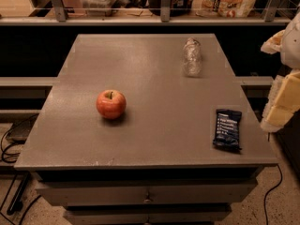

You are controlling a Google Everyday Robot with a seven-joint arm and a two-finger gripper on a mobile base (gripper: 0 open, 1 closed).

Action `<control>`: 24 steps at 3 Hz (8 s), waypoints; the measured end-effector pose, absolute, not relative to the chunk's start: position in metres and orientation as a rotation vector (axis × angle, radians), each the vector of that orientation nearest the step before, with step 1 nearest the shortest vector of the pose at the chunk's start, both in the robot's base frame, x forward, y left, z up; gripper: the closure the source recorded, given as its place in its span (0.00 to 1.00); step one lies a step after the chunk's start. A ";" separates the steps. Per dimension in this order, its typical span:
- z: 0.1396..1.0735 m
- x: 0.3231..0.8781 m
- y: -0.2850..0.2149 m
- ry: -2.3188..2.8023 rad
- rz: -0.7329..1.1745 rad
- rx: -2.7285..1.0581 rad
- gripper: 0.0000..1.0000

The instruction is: Place water bottle upright

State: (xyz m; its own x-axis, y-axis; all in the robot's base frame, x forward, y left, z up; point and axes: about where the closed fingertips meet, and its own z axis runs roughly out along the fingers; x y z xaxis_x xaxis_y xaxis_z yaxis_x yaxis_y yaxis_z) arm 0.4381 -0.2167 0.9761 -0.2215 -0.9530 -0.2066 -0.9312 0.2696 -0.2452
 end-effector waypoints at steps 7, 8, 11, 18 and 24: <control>0.971 0.587 -0.210 2.425 0.280 -0.896 0.00; 0.971 0.587 -0.210 2.425 0.280 -0.896 0.00; 0.953 0.626 -0.203 2.502 0.317 -0.647 0.00; 0.906 0.764 -0.127 2.570 0.234 -0.525 0.00; 0.862 0.783 -0.144 2.744 0.040 -0.541 0.00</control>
Offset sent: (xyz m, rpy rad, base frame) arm 0.0120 -0.0039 -0.0025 -0.0575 -0.0012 -0.0207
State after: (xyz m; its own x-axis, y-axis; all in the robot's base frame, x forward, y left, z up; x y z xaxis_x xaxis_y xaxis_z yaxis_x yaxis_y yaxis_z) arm 0.7831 -0.1440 0.8616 -0.8687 -0.3635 -0.3366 -0.3731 0.9270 -0.0380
